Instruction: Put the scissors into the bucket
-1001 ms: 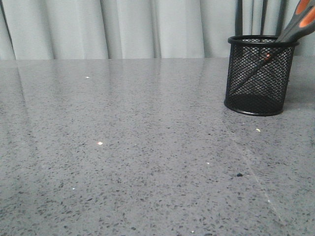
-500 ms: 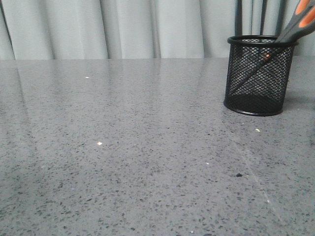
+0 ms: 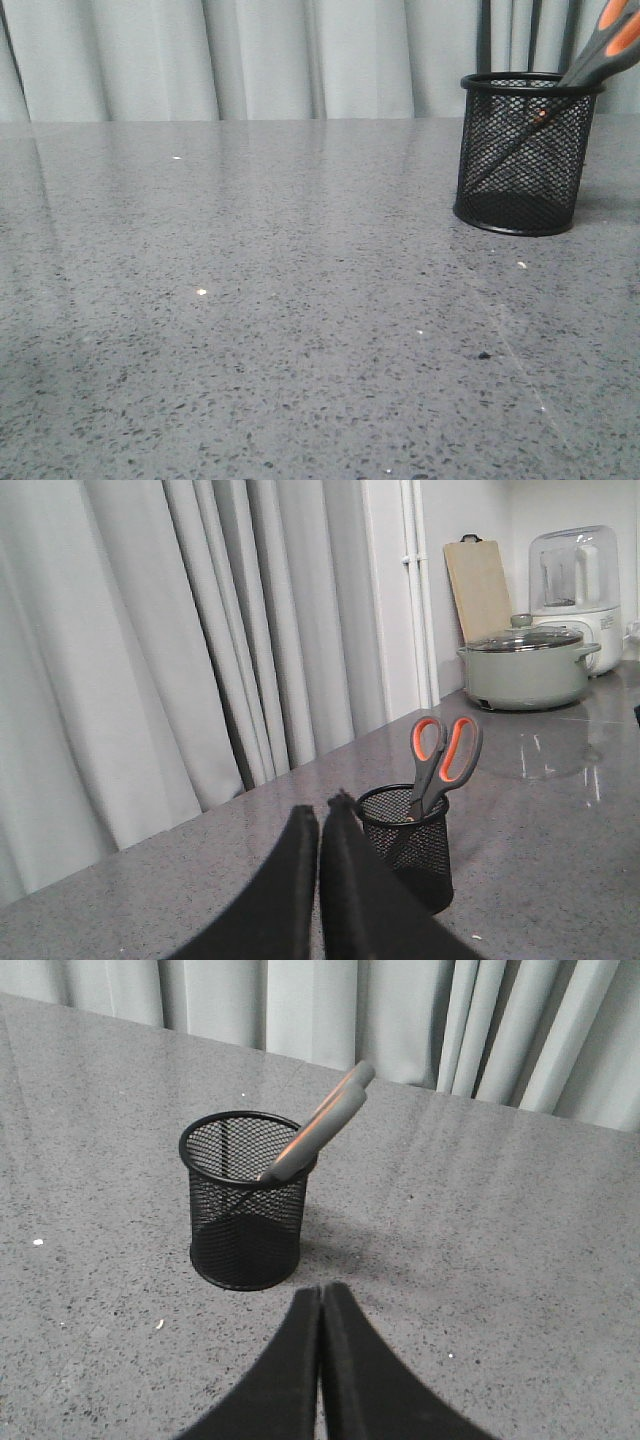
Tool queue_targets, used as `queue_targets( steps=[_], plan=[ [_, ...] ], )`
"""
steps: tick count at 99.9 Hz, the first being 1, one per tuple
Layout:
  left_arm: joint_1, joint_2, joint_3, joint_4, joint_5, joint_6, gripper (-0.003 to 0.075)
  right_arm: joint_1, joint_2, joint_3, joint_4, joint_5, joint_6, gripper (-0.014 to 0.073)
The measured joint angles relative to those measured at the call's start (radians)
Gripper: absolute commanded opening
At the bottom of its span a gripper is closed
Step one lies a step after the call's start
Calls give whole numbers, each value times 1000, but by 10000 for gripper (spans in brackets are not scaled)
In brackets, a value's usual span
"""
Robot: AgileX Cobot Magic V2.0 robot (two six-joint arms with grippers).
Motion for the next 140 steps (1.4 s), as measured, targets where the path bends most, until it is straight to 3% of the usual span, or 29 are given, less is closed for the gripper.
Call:
queue_targets(
  steps=[99, 109, 121, 140],
  plan=[
    [0, -5, 11, -2, -6, 0, -20, 0, -71, 20, 19, -27, -2, -48],
    [4, -43, 40, 49, -6, 13, -20, 0, -71, 20, 19, -27, -2, -48],
    [68, -142, 121, 94, -8, 23, -20, 0, -71, 20, 20, -27, -2, -48],
    [289, -338, 300, 69, 18, 8, -20, 0, -71, 20, 20, -27, -2, -48]
  ],
)
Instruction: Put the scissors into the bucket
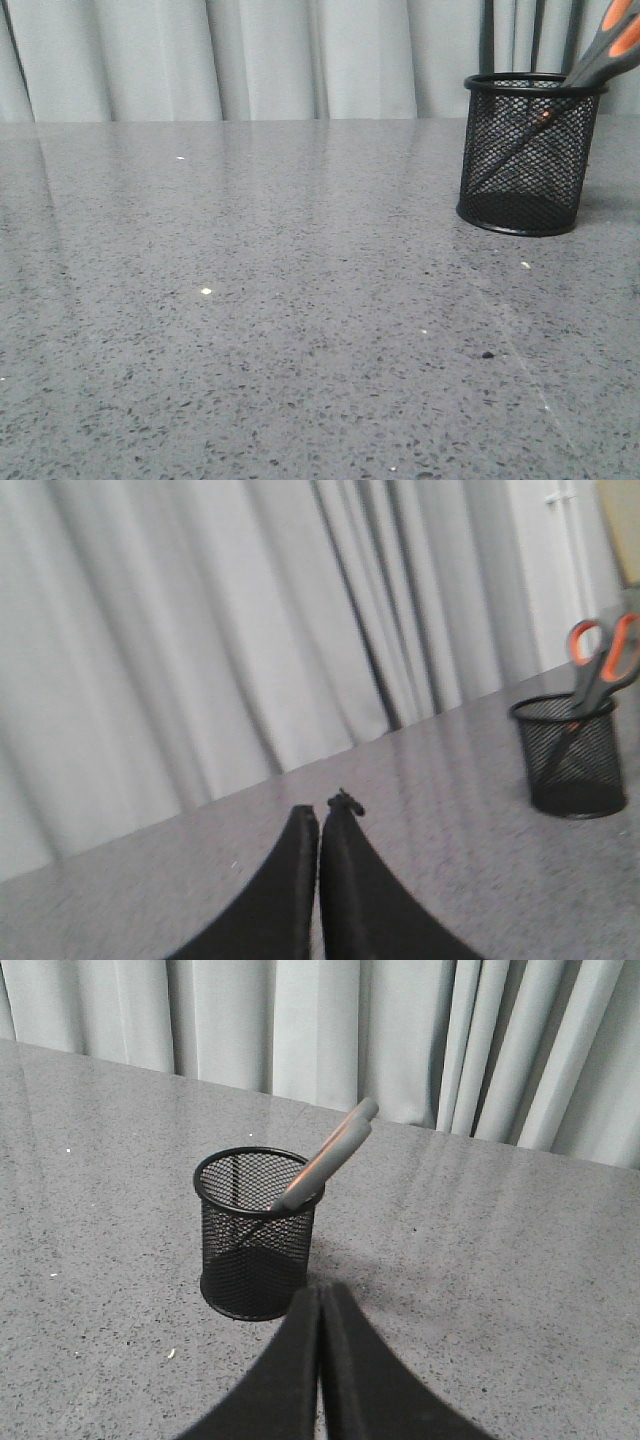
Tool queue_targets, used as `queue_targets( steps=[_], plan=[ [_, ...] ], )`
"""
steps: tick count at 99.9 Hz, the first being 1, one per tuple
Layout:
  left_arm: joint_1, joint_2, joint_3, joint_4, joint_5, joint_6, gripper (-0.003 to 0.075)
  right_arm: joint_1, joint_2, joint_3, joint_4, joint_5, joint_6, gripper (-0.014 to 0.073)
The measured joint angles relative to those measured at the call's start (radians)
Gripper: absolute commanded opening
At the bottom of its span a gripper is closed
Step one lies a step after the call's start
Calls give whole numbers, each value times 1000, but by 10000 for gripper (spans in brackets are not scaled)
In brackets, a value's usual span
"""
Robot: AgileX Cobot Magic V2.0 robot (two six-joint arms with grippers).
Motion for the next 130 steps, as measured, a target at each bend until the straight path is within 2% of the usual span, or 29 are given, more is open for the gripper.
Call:
queue_targets(
  steps=[10, 28, 47, 59, 130],
  plan=[
    [118, -87, 61, -32, 66, -8, -20, 0, 0, 0, 0, 0, -2, -48],
    [326, -97, 136, -77, 206, -81, -20, 0, 0, 0, 0, -2, -2, -48],
    [456, -97, 153, -125, 318, -112, -19, 0, 0, 0, 0, -2, -2, -48],
    [479, -97, 153, -129, 365, -112, -20, 0, 0, 0, 0, -2, -2, -48],
    [483, -97, 153, -132, 369, -115, -20, 0, 0, 0, 0, -4, -2, -48]
  ],
)
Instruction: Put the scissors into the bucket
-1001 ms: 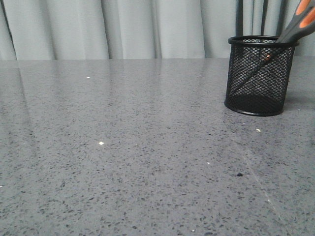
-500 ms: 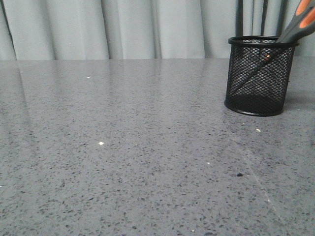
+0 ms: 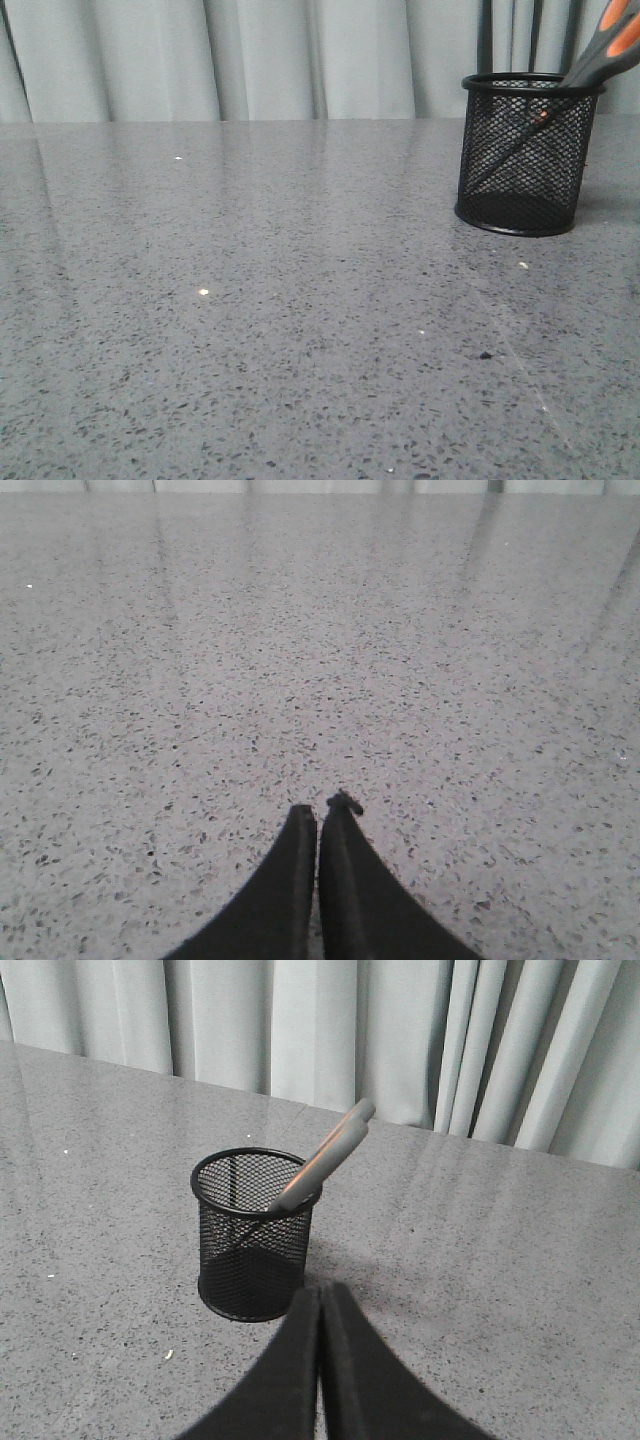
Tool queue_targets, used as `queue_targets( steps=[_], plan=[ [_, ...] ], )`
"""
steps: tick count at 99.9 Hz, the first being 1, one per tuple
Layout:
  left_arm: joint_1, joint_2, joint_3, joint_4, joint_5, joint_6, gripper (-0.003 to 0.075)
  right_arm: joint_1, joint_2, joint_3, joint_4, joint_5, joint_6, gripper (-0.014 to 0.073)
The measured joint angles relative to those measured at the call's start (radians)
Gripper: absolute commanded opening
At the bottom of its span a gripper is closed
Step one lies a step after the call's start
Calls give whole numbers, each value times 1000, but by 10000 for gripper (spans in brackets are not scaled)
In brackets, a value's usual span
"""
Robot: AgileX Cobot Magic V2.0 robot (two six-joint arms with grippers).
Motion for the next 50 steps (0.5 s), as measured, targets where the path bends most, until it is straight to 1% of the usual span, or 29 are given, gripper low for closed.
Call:
queue_targets(
  steps=[35, 41, 50],
  plan=[
    [0, 0, 0, 0, 0, 0, -20, 0, 0, 13, -14, -11, 0, -48],
    [0, 0, 0, 0, 0, 0, -20, -7, -2, 42, -51, -47, 51, -48],
    [0, 0, 0, 0, 0, 0, -20, -31, -15, 122, -127, -159, 164, -48]
  ],
)
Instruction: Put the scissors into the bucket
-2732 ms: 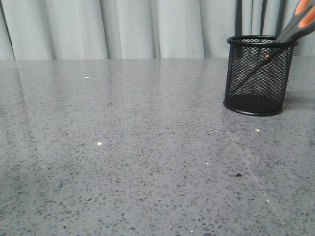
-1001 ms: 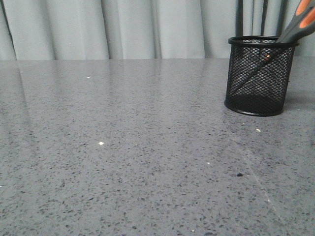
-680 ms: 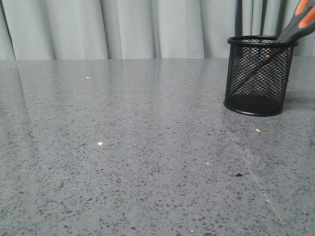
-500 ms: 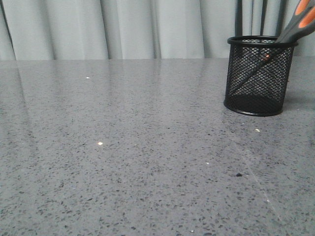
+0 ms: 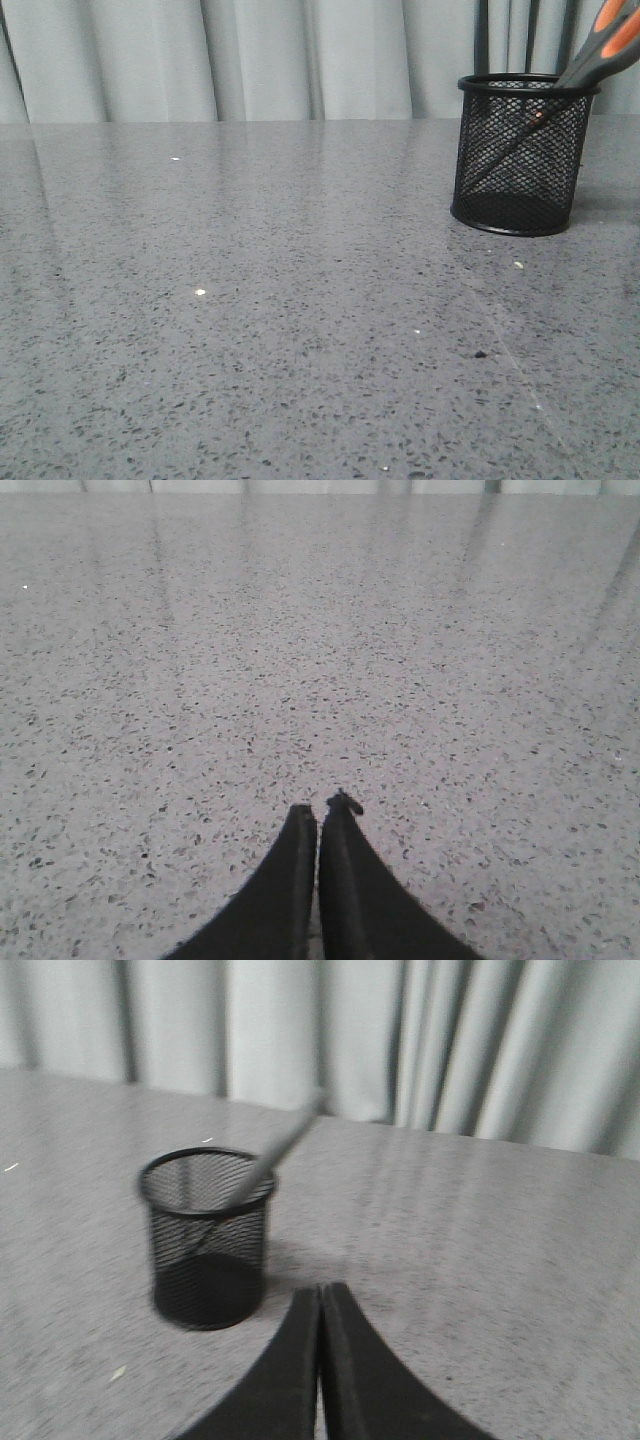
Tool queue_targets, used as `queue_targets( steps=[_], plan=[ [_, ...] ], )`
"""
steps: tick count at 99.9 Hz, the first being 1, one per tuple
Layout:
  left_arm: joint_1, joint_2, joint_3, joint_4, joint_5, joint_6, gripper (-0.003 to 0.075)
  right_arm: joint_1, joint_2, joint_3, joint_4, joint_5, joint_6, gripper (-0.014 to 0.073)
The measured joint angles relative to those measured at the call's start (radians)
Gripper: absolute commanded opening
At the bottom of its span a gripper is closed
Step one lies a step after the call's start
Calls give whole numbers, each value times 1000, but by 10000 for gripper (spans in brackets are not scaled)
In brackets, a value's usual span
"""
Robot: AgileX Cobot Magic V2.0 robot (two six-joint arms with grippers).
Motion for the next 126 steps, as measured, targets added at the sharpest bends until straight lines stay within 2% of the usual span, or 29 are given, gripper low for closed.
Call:
queue_targets(
  steps=[12, 20, 25, 49, 126],
  plan=[
    [0, 0, 0, 0, 0, 0, -20, -38, -25, 163, -73, -184, 118, -48],
    [0, 0, 0, 0, 0, 0, -20, -52, -52, 286, -85, -319, 151, -48],
    [0, 0, 0, 0, 0, 0, -19, -59, -79, 355, -86, -353, 160, -48],
    [0, 0, 0, 0, 2, 0, -20, -104, -125, 376, -99, -104, 171, -48],
    [0, 0, 0, 0, 2, 0, -19, -116, -125, 376, -103, -95, 172, -48]
  ],
)
